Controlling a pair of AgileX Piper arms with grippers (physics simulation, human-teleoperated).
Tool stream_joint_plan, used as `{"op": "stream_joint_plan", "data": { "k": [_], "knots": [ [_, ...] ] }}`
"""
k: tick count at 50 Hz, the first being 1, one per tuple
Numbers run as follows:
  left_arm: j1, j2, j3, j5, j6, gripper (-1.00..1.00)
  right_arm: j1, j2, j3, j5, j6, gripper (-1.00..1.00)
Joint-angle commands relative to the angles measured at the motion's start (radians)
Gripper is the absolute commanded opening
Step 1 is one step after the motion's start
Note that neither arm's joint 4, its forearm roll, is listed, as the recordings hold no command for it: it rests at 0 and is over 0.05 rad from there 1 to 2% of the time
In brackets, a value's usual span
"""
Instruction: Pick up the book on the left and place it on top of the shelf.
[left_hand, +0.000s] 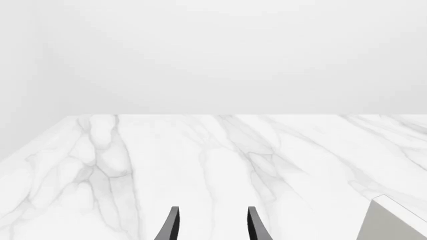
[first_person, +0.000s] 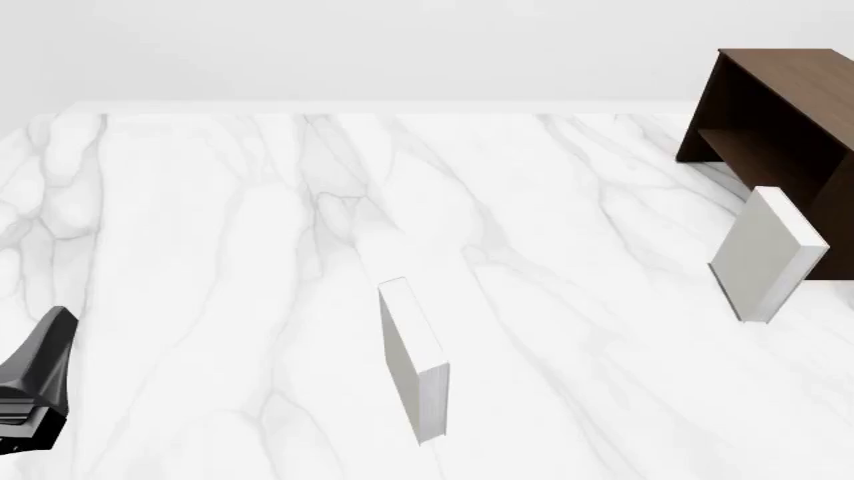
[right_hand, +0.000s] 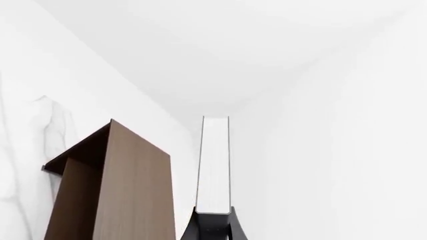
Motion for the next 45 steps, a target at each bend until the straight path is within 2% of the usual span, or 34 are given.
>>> {"op": "stream_joint_plan", "data": {
  "k": [1,31,45],
  "knots": [
    [0.000,0.000,0.000,0.000,0.000,1.00,0.003,0.036,-0.060,-0.004,0.001,-1.00],
    [0.000,0.000,0.000,0.000,0.000,1.00,0.001,0.124,-0.081,-0.031,-0.013,-1.00],
    [0.000,0.000,0.000,0.000,0.000,1.00,-0.004,0.187,-0.132,-0.033,-0.016,-1.00]
  ]
}}
